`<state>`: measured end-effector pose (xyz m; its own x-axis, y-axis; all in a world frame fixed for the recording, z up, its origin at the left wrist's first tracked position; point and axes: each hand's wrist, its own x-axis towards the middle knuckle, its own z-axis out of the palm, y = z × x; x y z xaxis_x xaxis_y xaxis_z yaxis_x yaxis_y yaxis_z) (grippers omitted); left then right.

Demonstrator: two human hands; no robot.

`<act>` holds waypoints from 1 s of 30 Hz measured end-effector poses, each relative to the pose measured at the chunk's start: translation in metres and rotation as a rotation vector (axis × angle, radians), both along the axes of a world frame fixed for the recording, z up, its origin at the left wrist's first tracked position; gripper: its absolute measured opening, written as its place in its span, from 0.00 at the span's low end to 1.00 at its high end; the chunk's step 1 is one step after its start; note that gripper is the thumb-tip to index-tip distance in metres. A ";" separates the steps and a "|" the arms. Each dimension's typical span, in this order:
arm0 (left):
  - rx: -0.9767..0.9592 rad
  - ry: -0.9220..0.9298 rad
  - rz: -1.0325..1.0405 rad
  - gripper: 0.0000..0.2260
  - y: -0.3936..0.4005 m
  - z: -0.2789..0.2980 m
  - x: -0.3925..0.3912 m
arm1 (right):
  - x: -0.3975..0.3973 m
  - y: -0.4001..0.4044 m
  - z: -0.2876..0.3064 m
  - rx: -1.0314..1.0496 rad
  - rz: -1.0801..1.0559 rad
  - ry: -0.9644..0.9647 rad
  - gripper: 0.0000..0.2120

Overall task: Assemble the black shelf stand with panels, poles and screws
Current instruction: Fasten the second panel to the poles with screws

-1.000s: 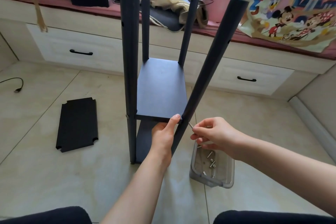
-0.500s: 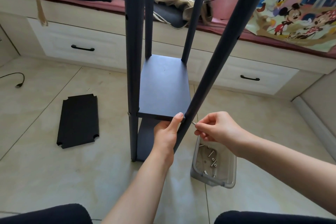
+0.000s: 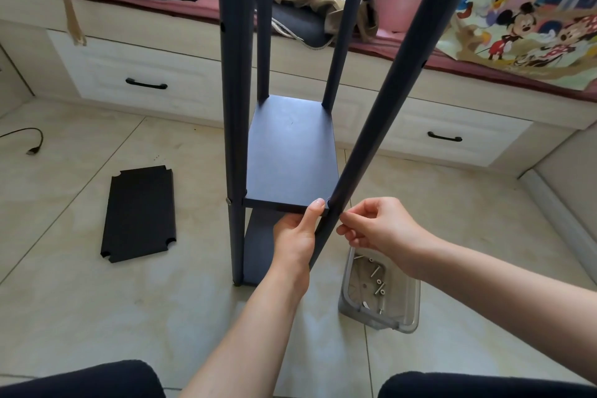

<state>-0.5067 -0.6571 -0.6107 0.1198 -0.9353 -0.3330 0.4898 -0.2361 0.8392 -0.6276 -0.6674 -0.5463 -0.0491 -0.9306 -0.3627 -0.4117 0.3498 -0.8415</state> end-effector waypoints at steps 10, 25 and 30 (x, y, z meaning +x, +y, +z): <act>-0.010 -0.011 0.010 0.07 0.000 0.002 -0.001 | -0.011 0.005 0.006 0.039 -0.005 -0.204 0.06; -0.012 -0.005 0.033 0.06 0.001 0.001 -0.002 | -0.008 0.003 0.003 0.015 -0.041 -0.203 0.08; -0.012 -0.014 0.024 0.08 0.001 0.000 -0.002 | -0.009 0.002 0.001 -0.076 0.016 -0.059 0.07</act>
<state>-0.5087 -0.6561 -0.6103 0.1471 -0.9359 -0.3201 0.4834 -0.2143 0.8487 -0.6367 -0.6657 -0.5454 -0.0144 -0.9560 -0.2930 -0.3655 0.2778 -0.8884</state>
